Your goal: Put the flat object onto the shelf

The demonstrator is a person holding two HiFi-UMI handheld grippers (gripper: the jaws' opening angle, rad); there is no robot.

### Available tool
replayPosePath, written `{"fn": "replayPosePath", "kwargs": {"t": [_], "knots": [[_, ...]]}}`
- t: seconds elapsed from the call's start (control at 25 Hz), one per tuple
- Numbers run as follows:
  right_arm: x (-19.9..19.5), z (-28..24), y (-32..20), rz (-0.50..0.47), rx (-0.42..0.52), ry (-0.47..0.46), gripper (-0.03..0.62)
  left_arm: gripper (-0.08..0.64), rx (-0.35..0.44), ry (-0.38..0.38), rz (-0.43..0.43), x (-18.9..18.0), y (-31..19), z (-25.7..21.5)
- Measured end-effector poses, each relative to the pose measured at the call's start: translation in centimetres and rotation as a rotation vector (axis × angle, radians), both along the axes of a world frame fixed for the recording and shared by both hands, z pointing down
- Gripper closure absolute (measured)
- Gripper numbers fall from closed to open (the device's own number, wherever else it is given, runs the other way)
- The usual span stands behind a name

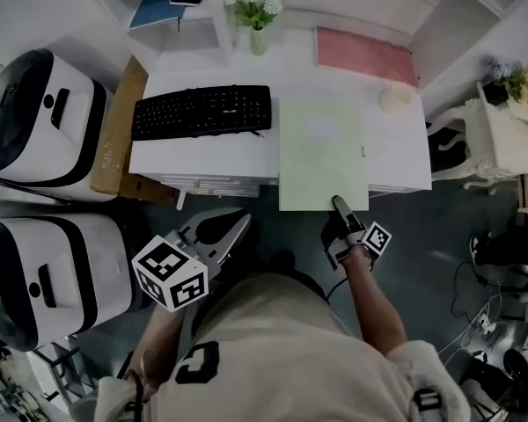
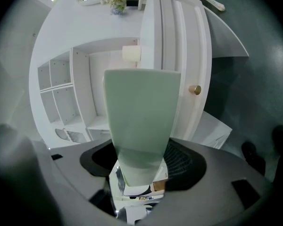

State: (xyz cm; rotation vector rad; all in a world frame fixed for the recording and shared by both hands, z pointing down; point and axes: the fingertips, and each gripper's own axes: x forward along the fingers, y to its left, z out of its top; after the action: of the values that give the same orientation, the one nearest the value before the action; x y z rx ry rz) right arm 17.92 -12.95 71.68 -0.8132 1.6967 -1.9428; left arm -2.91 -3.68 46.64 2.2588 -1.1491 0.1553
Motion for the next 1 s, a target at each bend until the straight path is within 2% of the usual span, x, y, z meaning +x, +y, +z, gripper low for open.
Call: {"fn": "replayPosePath", "kwargs": {"t": [0.4,1.0], "knots": [[-0.5,-0.5,-0.3,-0.007,-0.002,0.007,0.29,0.546,0.026,-0.011,-0.014,-0.1,0.3,-0.4],[-0.3,-1.9,0.6,0.011,-0.012,-0.035,0.291,0.546,0.039,-0.016,0.067,1.4,0.0,-1.0]]}}
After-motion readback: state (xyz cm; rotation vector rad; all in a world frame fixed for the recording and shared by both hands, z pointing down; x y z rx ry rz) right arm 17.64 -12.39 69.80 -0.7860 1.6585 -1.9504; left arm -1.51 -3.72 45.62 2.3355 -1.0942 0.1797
